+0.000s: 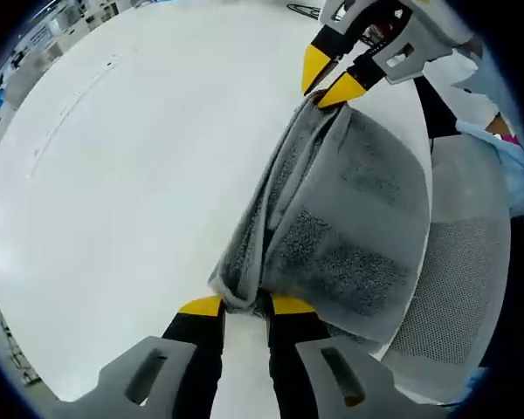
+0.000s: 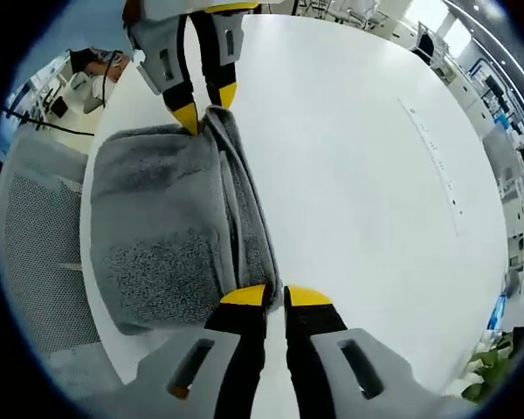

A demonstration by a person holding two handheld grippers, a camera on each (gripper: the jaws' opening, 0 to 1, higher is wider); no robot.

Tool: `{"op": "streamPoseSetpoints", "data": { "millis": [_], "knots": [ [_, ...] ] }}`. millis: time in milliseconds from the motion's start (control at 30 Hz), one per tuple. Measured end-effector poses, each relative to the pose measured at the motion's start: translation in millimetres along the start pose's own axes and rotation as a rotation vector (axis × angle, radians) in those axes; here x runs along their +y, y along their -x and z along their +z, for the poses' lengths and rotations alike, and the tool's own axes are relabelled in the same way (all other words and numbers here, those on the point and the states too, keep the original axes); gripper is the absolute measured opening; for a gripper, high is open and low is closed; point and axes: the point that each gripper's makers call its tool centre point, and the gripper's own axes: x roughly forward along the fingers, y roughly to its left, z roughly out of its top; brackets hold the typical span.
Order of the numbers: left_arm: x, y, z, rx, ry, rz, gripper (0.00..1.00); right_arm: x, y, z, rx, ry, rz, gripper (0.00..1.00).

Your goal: Fold the towel on the table until its edges align and the towel forms a compact rectangular stack.

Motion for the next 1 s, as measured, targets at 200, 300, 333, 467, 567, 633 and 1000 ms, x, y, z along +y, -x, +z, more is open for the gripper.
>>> {"op": "streamPoseSetpoints", "data": {
  "millis": [200,300,333,467,567,633,1000],
  "knots": [
    [-0.7,1.2,-0.5,-0.001,0.0,0.002,0.2,-5.1,5.3,1.7,-0.022,-0.024,-0.021,0.1],
    [1.1,1.5,-1.2,-0.003,-0.001,0.002,0.2,-6.7,6.9,1.2,-0.032,-0.042,-0.02,0.1],
    [1.4,1.7,-1.2,-0.004,-0.001,0.003,0.21,-7.0,6.0,0.7,-0.032,-0.043,-0.019,0.1],
    [0.5,2.8,-0.7,-0.006,0.0,0.003,0.21,-7.5,7.3,1.8,-0.04,-0.045,-0.03,0.12],
    [1.5,2.4,-1.5,-0.005,-0.002,0.002,0.21,-11.1,7.4,1.8,-0.042,-0.039,-0.043,0.08],
    [1.8,2.3,-2.1,-0.004,0.0,0.001,0.21,-14.8,9.8,0.5,-0.035,-0.032,-0.053,0.05],
    [0.5,6.1,-4.9,-0.032,0.028,-0.014,0.23,-12.1,30.8,-4.5,-0.078,-0.102,-0.05,0.08]
  ]
}}
